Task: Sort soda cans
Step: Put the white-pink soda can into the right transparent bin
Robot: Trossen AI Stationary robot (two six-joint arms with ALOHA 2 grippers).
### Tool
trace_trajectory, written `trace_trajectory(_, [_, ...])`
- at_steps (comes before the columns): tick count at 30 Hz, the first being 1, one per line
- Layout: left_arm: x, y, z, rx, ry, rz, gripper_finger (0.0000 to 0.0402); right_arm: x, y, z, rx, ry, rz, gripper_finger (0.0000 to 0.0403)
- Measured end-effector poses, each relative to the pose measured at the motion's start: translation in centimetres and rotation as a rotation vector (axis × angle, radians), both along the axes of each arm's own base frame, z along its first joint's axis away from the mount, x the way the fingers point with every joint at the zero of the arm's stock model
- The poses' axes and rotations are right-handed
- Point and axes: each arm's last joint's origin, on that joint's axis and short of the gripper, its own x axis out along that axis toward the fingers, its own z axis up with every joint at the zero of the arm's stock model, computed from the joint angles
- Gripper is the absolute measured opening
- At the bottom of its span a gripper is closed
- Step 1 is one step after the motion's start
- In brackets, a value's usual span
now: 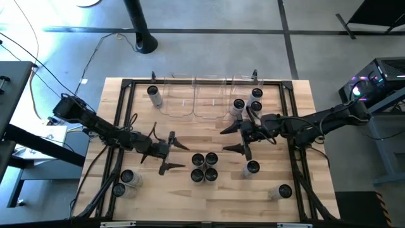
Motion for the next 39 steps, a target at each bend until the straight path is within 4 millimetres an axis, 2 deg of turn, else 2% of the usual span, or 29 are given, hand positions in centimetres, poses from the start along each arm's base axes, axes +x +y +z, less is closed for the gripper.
trace_trajectory(4, [0.4,0.8,-0.1,0.022,0.037,0.018,0.0328,0.0,0.5,-0.2,0.001,0.013,-0.009,0.0307])
trace_trajectory(11, [0.9,2.0,-0.6,-0.064,0.107,-0.001,0.0331,-0.1,1.1,-0.2,-0.003,0.013,0.003,0.0307])
trace_trajectory(20, [1.6,1.3,-3.1,-0.011,0.181,-0.013,0.0331,-0.1,1.3,-0.3,-0.005,0.017,0.013,0.0307])
trace_trajectory(28, [2.7,0.6,-4.2,-0.045,0.074,-0.037,0.0331,0.2,1.4,-0.8,-0.012,0.035,-0.005,0.0307])
trace_trajectory(39, [5.2,-0.1,-4.8,-0.067,0.056,-0.036,0.0331,0.4,1.4,-1.1,-0.022,0.050,-0.017,0.0307])
